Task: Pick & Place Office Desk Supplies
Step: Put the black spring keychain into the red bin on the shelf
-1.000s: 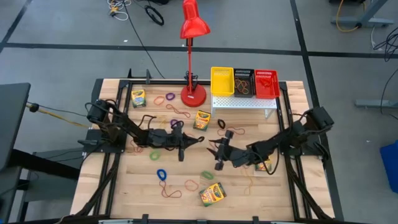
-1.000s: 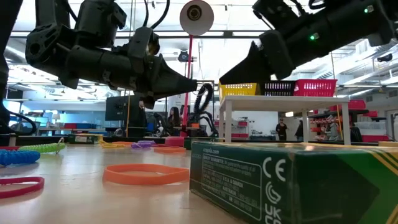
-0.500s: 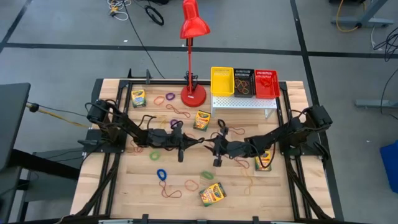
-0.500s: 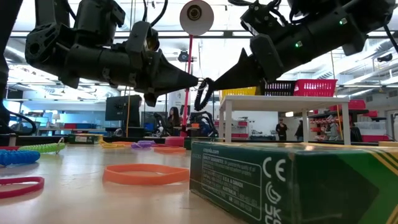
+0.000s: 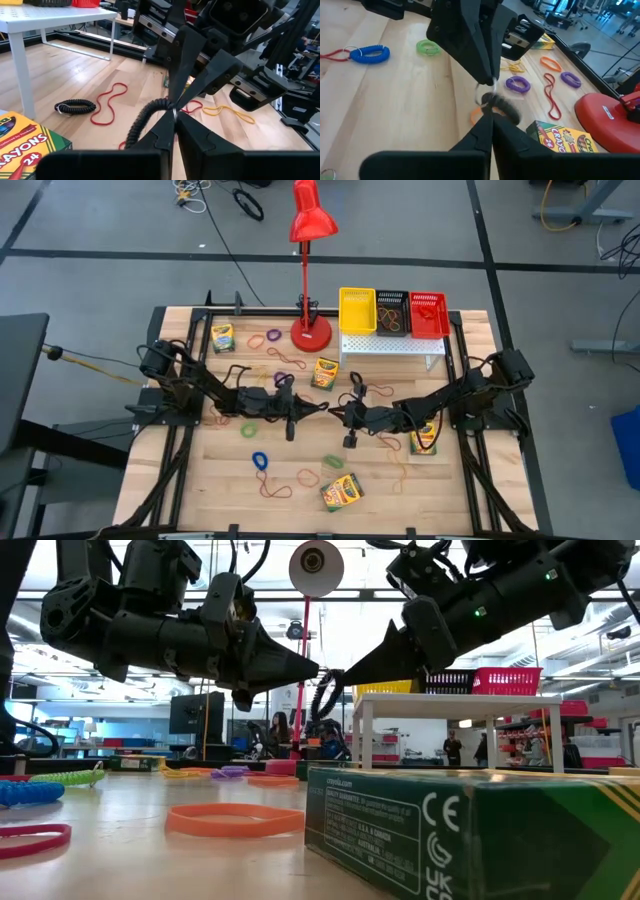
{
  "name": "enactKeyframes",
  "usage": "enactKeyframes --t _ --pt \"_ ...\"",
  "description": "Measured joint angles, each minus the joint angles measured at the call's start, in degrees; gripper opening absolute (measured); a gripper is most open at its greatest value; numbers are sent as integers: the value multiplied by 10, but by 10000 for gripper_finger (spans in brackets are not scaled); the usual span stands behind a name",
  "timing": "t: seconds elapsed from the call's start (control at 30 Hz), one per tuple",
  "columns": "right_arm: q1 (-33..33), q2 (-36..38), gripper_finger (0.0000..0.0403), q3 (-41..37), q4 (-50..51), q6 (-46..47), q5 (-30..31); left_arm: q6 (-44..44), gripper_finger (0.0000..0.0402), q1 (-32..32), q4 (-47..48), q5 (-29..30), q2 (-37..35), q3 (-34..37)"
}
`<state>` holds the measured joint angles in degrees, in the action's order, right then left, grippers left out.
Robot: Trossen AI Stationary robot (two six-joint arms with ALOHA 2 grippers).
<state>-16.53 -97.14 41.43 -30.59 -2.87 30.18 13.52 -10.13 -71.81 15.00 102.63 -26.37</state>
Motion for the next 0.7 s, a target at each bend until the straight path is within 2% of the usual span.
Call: enactKeyframes --t 0.07,0.2,0.27,0.5,0.6,0.7 --pt "0 0 44 0 2 0 13 0 22 0 0 0 0 0" --pt "-9 3 90 0 32 -11 77 0 7 0 0 -2 0 0" --pt "-10 3 118 0 34 -10 74 0 8 0 0 -7 0 0" --pt "19 1 201 0 21 -25 -39 -7 7 0 0 -22 0 0" --pt "38 -5 210 0 -10 -36 -86 -9 8 0 0 -22 0 0" --pt "51 -5 191 -1 -13 -37 -111 -9 8 0 0 -22 0 0"
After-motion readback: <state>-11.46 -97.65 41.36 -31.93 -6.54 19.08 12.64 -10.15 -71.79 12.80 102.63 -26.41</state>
